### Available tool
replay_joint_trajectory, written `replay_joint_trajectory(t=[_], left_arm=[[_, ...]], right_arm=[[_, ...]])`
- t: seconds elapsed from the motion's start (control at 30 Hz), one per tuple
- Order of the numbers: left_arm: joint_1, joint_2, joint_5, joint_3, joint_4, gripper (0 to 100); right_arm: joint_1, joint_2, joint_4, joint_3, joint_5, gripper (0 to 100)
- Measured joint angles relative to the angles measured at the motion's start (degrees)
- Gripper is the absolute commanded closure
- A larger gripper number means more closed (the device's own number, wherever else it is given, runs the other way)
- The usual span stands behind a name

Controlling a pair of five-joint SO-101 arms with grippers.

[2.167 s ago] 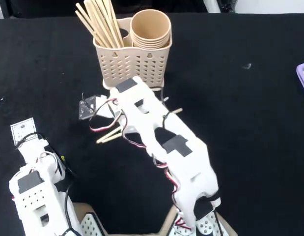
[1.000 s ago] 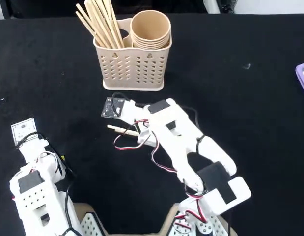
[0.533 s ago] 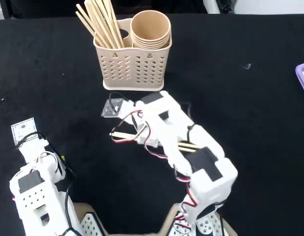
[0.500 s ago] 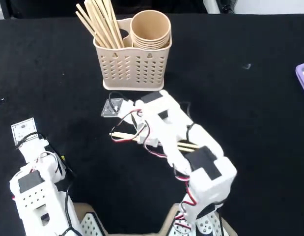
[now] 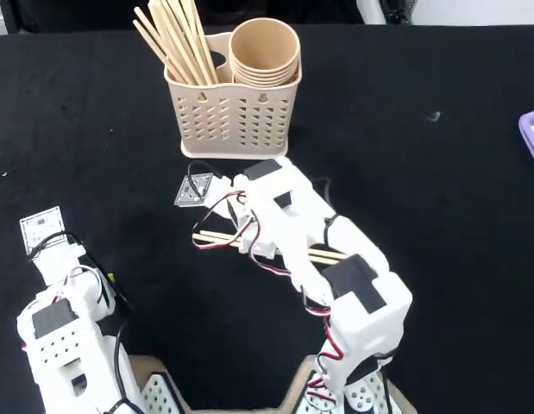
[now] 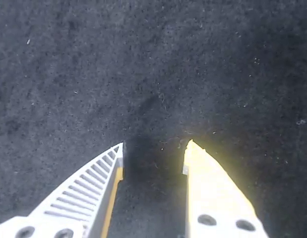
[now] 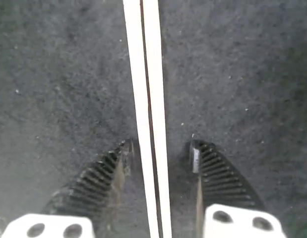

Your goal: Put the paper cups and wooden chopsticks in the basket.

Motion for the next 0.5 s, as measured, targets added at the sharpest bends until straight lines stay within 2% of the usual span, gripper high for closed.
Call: replay_joint_trajectory(t=[0.2,0.3,0.5], left_arm=[[0.0,0.0,0.0,0.0,0.0,79],[0.0,0.0,0.0,0.0,0.0,79],[0.0,0.0,0.0,0.0,0.0,79]], right_arm=[[0.4,0.0,0.9,-0.5,1.3,89.3],[0.7,0.5,1.8,-2.0,2.1,99.2],[0.7,1.1,3.5,-2.1,4.8,98.8]])
